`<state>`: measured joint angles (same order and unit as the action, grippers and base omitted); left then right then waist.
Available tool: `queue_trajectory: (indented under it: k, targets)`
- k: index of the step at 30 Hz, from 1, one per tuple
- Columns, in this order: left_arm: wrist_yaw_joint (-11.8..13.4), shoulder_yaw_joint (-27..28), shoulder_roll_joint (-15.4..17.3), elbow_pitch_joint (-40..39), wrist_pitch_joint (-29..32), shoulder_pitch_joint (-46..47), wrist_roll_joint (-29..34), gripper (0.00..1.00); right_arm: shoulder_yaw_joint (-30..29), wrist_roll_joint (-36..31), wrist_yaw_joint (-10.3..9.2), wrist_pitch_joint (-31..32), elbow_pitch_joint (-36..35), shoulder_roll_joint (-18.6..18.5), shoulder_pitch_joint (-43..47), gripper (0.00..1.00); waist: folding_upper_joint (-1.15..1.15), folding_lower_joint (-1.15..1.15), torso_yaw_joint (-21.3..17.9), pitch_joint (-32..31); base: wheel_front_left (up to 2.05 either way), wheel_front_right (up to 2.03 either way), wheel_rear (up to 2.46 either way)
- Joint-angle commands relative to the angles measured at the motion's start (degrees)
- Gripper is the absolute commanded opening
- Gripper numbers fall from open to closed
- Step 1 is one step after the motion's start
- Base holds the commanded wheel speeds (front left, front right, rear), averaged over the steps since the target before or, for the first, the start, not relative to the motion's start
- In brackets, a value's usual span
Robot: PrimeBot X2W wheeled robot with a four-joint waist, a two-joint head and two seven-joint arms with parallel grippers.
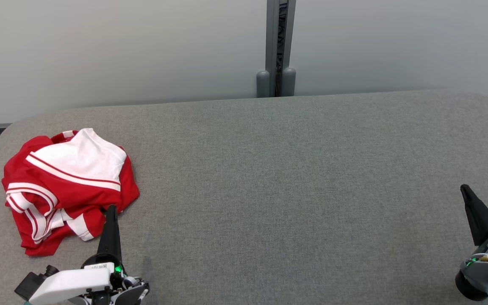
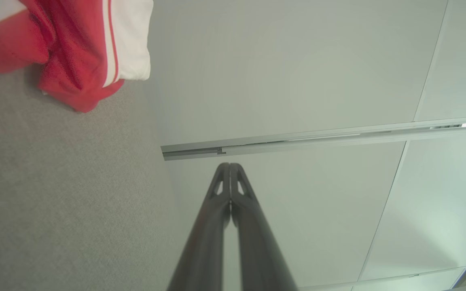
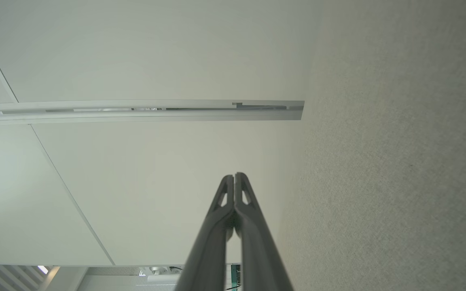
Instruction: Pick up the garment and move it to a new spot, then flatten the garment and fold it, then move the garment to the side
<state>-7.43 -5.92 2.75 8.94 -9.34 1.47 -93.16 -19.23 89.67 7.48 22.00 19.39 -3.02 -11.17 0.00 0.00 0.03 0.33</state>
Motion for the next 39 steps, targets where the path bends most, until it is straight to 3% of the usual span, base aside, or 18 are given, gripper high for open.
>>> queue_trajectory:
  k: [1,39]
  targets:
    - [-0.2,0.1,0.3,-0.2,0.1,0.5,-0.1,0.00,0.0,-0.1,0.03,0.4,0.0,-0.1,-0.3,0.00,0.00,0.00,0.0,0.0,0.00,0.00,0.00]
    - [-0.2,0.1,0.3,-0.2,0.1,0.5,-0.1,0.00,0.0,-0.2,0.03,0.4,0.0,-0.1,-0.3,0.00,0.00,0.00,0.0,0.0,0.00,0.00,0.00]
